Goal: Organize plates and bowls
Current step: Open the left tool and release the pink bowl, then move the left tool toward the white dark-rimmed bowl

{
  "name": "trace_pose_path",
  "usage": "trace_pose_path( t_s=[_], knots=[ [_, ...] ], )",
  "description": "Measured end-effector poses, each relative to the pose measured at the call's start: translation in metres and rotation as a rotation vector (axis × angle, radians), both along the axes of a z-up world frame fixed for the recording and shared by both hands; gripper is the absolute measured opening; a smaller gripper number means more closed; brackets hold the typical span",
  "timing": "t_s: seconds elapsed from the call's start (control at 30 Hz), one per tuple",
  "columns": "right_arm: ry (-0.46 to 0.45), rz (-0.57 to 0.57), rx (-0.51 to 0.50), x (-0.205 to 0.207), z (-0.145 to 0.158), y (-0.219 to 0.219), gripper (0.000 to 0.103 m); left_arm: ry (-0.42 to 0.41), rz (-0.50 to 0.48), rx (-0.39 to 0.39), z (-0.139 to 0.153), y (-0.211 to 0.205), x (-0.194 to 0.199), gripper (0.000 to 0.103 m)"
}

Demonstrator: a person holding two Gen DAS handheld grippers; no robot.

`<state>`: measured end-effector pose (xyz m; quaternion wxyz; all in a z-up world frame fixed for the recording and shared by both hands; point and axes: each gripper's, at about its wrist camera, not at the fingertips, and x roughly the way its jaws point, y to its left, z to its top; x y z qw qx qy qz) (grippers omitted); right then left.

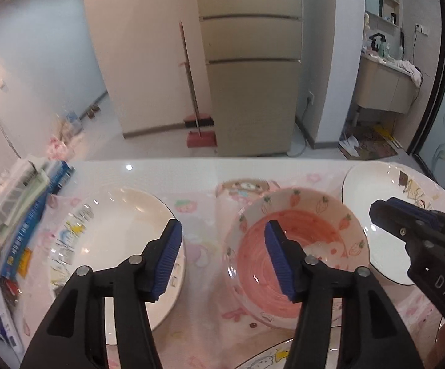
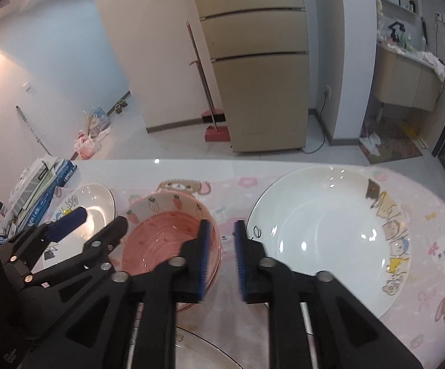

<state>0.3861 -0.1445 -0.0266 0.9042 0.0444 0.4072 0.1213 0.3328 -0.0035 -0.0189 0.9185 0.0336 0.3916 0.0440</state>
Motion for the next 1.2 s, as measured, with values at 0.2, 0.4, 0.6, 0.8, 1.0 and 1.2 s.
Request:
trace_pose_path(
  t_s=[0.2,0.4,0.6,0.8,1.0,1.2],
  knots=[
    [-0.101,-0.008,-0.048,-0.014,0.029,-0.004,0.047,-0.140,-0.021,-0.004,0.040,-0.005,-0.022,0.074],
    [-0.195,-0.089,-0.088,-0.027,0.054,-0.015,0.047,-0.262,-0.004,0.018,0.075,-0.008,-0.047,0.089],
    [-0.302,-0.116,-0.072,-0.056,0.094,-0.031,0.054,-0.379,-0.036,-0.020,0.109,-0.008,-0.075,0.096],
    [-0.380,-0.120,-0.112,-0.113,0.139,-0.054,0.054,-0.502,-0.076,-0.082,0.139,-0.019,-0.108,0.100],
    [-0.481,-0.174,-0.137,-0.182,0.174,-0.093,0.055,-0.565,-0.206,-0.165,0.167,-0.044,-0.150,0.100],
    [-0.569,-0.157,-0.163,-0.249,0.197,-0.109,0.056,-0.671,-0.287,-0.168,0.200,-0.069,-0.203,0.100]
  ],
)
